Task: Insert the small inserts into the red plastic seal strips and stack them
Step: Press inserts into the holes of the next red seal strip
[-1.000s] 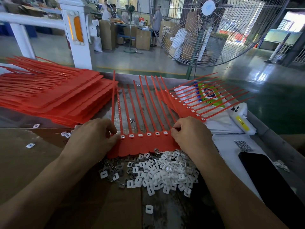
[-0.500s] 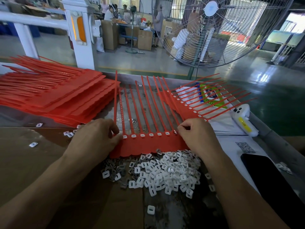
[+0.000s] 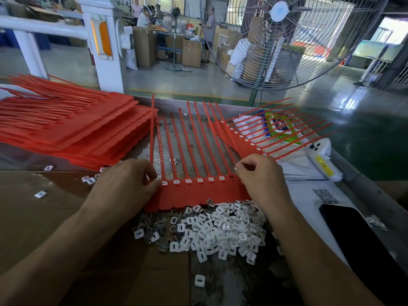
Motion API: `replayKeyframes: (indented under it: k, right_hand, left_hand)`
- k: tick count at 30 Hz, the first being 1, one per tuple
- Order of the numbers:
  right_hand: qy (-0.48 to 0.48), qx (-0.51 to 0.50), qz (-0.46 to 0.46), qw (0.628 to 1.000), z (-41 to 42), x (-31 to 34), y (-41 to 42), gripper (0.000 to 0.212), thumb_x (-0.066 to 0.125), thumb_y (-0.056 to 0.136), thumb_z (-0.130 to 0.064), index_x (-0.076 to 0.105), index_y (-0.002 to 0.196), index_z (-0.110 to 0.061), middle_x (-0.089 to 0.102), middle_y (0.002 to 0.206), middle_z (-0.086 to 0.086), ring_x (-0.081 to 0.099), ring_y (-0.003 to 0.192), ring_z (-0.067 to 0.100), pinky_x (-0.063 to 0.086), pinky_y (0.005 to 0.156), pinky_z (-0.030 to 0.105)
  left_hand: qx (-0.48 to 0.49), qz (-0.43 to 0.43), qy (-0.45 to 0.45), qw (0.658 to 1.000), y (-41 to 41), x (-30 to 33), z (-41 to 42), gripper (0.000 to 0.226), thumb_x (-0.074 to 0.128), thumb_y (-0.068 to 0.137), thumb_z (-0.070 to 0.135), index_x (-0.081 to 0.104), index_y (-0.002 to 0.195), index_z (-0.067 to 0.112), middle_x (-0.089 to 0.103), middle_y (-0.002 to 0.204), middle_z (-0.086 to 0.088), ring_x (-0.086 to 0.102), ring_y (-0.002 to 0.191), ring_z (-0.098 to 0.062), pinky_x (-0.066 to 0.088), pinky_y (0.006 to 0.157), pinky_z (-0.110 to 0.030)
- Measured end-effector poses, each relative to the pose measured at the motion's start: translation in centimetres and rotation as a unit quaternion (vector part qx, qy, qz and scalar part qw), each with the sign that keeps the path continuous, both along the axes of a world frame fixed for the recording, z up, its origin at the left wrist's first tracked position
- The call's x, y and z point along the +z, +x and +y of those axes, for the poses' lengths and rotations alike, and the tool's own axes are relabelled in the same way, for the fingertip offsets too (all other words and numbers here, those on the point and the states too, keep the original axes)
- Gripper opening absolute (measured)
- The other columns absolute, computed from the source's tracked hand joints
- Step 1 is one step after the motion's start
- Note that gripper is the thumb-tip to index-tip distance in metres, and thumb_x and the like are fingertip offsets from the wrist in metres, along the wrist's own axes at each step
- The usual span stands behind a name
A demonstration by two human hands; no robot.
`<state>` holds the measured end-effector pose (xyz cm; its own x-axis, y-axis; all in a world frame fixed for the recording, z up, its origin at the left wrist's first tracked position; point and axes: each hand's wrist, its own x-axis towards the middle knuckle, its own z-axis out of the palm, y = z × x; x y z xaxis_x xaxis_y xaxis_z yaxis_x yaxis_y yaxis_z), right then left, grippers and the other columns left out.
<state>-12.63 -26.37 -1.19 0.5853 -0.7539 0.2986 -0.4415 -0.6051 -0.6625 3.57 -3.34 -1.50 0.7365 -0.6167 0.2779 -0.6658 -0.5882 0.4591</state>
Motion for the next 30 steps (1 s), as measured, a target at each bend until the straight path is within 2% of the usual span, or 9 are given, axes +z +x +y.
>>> replayKeyframes:
  k: [4, 7, 11, 17, 20, 22, 24, 28, 30]
  right_hand:
    - [0.098, 0.008, -0.060, 0.993, -1.0, 0.1, -0.8, 0.013, 0.067, 0.095, -0.019, 0.074, 0.088, -0.028, 0.073, 0.075, -0.010, 0.068, 0.067, 0.003, 0.054, 0.063, 0.027]
    - [0.099, 0.036, -0.037, 0.994, -1.3, 0.0, -1.0, 0.016, 0.066, 0.094, -0.020, 0.075, 0.090, -0.033, 0.070, 0.077, -0.019, 0.065, 0.075, -0.006, 0.052, 0.064, 0.025]
    - [0.096, 0.052, -0.029, 0.994, -1.5, -0.1, -1.1, 0.016, 0.066, 0.095, -0.021, 0.075, 0.092, -0.034, 0.070, 0.081, -0.019, 0.062, 0.081, -0.012, 0.048, 0.065, 0.022]
    - [0.020, 0.078, 0.044, 0.996, -2.5, 0.2, -2.1, 0.017, 0.068, 0.096, -0.021, 0.077, 0.092, -0.034, 0.068, 0.085, -0.023, 0.058, 0.086, -0.019, 0.040, 0.060, 0.004]
    - [0.008, 0.116, 0.089, 0.989, -2.0, 0.4, -2.0, 0.022, 0.065, 0.095, -0.019, 0.080, 0.098, -0.036, 0.069, 0.091, -0.027, 0.060, 0.089, -0.016, 0.043, 0.069, 0.007]
    - [-0.012, 0.125, 0.110, 0.986, -1.5, 0.6, -1.8, 0.023, 0.064, 0.095, -0.020, 0.080, 0.102, -0.034, 0.074, 0.099, -0.022, 0.065, 0.092, -0.007, 0.053, 0.080, 0.022]
    - [-0.043, 0.120, 0.131, 0.983, -1.2, 0.9, -1.7, 0.024, 0.063, 0.094, -0.021, 0.080, 0.105, -0.034, 0.075, 0.106, -0.018, 0.066, 0.096, -0.001, 0.055, 0.087, 0.030]
    - [-0.127, 0.123, 0.175, 0.969, -0.7, 1.3, -1.9, 0.028, 0.061, 0.094, -0.023, 0.079, 0.109, -0.037, 0.073, 0.108, -0.017, 0.061, 0.095, 0.002, 0.044, 0.076, 0.027]
    - [-0.149, 0.127, 0.195, 0.961, -0.5, 1.5, -1.8, 0.028, 0.060, 0.094, -0.025, 0.078, 0.110, -0.037, 0.071, 0.108, -0.017, 0.062, 0.100, 0.006, 0.045, 0.077, 0.029]
  left_hand:
    - [0.001, -0.002, 0.002, 1.000, 0.0, 0.1, 0.0, 0.014, 0.073, 0.087, 0.047, 0.070, 0.091, 0.034, 0.061, 0.080, 0.015, 0.056, 0.072, 0.001, 0.045, 0.063, -0.029]
    - [-0.001, 0.004, 0.003, 1.000, 0.0, 0.1, -0.1, 0.014, 0.073, 0.087, 0.047, 0.069, 0.091, 0.034, 0.062, 0.080, 0.014, 0.057, 0.073, 0.000, 0.049, 0.065, -0.031]
    - [-0.005, 0.011, 0.002, 1.000, -0.1, 0.3, -0.1, 0.013, 0.072, 0.088, 0.046, 0.069, 0.091, 0.034, 0.063, 0.081, 0.014, 0.058, 0.075, -0.001, 0.054, 0.070, -0.035]
    - [-0.008, 0.009, -0.005, 1.000, -0.2, 0.3, -0.1, 0.012, 0.072, 0.088, 0.045, 0.069, 0.088, 0.033, 0.063, 0.079, 0.014, 0.058, 0.075, 0.000, 0.050, 0.069, -0.034]
    - [-0.008, 0.008, -0.002, 1.000, -0.1, 0.2, 0.0, 0.012, 0.071, 0.088, 0.045, 0.068, 0.088, 0.034, 0.062, 0.080, 0.014, 0.057, 0.075, 0.000, 0.049, 0.067, -0.032]
    - [-0.010, 0.006, -0.002, 1.000, -0.1, 0.2, -0.1, 0.012, 0.071, 0.088, 0.045, 0.067, 0.087, 0.035, 0.062, 0.081, 0.014, 0.057, 0.075, 0.000, 0.047, 0.066, -0.032]
    - [-0.010, 0.000, -0.001, 1.000, -0.1, 0.1, -0.1, 0.012, 0.071, 0.088, 0.045, 0.067, 0.087, 0.034, 0.061, 0.082, 0.014, 0.055, 0.075, 0.001, 0.046, 0.067, -0.032]
    - [-0.009, -0.001, -0.004, 1.000, -0.1, 0.1, -0.1, 0.013, 0.071, 0.088, 0.046, 0.068, 0.088, 0.033, 0.061, 0.081, 0.015, 0.055, 0.077, 0.000, 0.046, 0.068, -0.033]
    - [-0.011, 0.001, -0.006, 1.000, -0.1, 0.1, -0.1, 0.013, 0.071, 0.088, 0.046, 0.068, 0.088, 0.034, 0.061, 0.082, 0.015, 0.055, 0.077, 0.001, 0.048, 0.069, -0.033]
